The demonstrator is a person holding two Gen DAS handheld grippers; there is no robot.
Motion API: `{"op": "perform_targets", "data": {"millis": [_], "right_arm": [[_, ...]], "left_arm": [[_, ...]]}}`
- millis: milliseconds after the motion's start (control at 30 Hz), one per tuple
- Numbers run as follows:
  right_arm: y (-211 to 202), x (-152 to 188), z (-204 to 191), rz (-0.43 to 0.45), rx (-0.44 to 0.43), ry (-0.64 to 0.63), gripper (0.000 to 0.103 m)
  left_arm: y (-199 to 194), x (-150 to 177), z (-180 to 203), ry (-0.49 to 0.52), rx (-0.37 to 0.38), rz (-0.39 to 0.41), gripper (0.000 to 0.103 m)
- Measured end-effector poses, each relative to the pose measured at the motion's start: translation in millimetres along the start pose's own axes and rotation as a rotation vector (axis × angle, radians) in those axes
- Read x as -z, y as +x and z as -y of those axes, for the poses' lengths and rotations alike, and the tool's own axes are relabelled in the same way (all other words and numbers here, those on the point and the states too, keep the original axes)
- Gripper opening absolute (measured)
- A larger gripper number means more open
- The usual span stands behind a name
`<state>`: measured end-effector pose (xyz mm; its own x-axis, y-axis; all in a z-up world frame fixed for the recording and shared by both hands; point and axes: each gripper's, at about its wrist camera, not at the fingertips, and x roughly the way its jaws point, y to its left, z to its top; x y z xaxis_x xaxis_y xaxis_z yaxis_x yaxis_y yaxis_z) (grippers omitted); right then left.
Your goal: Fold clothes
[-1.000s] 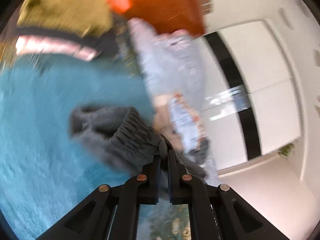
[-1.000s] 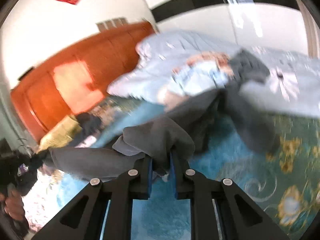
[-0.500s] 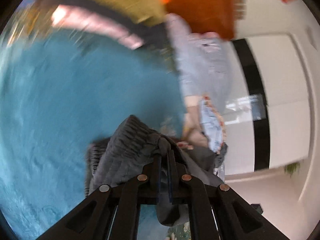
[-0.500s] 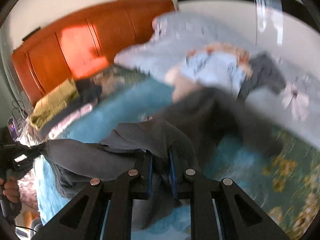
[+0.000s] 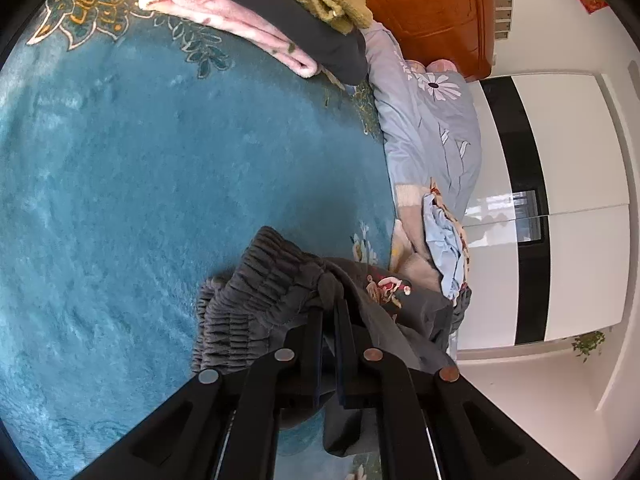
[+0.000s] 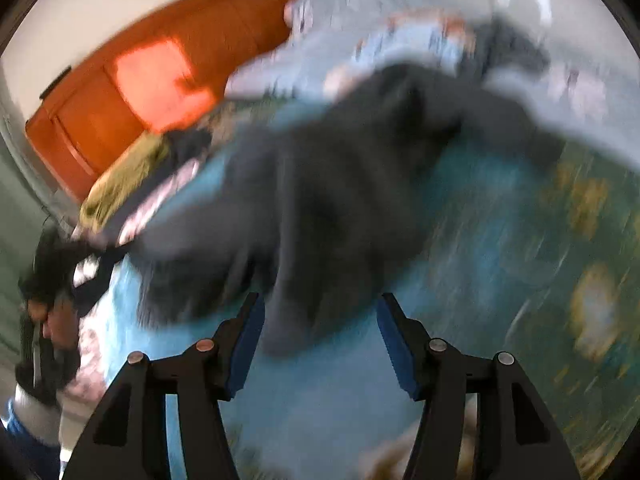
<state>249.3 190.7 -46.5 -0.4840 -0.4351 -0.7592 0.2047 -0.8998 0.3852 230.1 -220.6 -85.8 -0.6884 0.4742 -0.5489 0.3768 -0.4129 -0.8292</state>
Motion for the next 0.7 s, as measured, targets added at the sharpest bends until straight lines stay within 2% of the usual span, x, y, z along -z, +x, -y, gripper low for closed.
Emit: {"op": "perform_targets", "data": {"millis": [100,167,300,367,400,433,467,600,700], "right_arm": [[22,18,6,-0.007,-0.066,0.131,0.060],[36,20,16,-0.001,-0.080,0.241,0.060],[48,19,21,0.023,-0.135,0.342,0.059],[49,16,22,0.041,-0.132,0.373,0.041],[50,15,24,0.046,-0.135,0.393,0.025],[48,13,27,0.055,-0.142,0.412,0.016],[44,10,31,0.067,-0.146,0.429,0.011],[7,-10,54,0.153,-0.138,0.453,0.007],[-50,-47,60,0.250,-0.063,0.331,0.006]], "left_arm": [[-1,4,-3,0.002,-0.006,-0.013,0.006],[-3,6,-4,0.003,-0.007,-0.016,0.006],[-7,10,-2,0.015,-0.013,-0.019,0.006],[-8,13,-1,0.016,-0.012,-0.021,0.006],[-8,14,-1,0.016,-0.010,-0.024,0.006],[-8,16,1,0.021,-0.012,-0.028,0.006],[-9,17,2,0.029,-0.013,-0.031,0.006],[-12,23,10,0.065,-0.004,-0.054,0.006],[-8,33,16,0.100,0.005,-0.085,0.006]]}}
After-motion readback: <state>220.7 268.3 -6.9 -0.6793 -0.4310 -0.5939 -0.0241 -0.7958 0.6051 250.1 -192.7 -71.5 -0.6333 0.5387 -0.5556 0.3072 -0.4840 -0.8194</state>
